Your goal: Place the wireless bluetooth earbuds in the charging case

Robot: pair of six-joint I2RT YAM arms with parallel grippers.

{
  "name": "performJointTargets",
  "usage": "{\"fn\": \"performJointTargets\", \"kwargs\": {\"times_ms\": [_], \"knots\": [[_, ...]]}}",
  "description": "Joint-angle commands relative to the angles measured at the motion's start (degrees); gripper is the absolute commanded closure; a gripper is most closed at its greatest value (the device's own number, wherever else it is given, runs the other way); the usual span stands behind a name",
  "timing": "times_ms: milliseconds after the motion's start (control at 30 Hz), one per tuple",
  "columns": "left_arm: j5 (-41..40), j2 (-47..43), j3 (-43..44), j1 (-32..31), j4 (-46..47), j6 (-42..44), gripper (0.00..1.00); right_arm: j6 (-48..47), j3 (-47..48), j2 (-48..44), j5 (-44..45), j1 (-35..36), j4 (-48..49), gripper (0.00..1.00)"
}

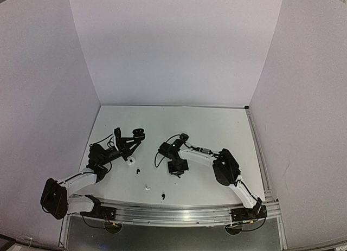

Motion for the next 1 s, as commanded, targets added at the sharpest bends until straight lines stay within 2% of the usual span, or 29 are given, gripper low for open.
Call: {"fn": "performJointTargets", "kwargs": {"times_ms": [0, 167, 433, 767, 967], "knots": [[-0.1, -0.2, 1.4, 0.1, 2.5, 0.5, 1.0, 1.7, 5.0, -4.7, 4.2, -1.1, 1.2, 1.0], [-1.8, -0.7, 2.0, 0.1, 2.8, 1.3, 1.0, 2.9, 11.5, -11.8, 8.8, -1.1, 4.8, 1.0], [-3.7, 0.7, 3.6, 0.0, 6.4, 5.9, 1.0, -1.9, 15.9, -21.0, 18.4, 2.8, 22.1, 1.0], [-5.7, 1.5, 4.8, 0.0, 8.6, 13.2, 1.0, -13.3, 11.4, -23.7, 21.1, 10.0, 49.8, 1.0], [-6.0, 0.4, 4.4, -0.1, 8.3, 12.9, 1.0, -16.1, 9.3, -23.1, 19.0, 12.0, 58.1, 1.0]]}}
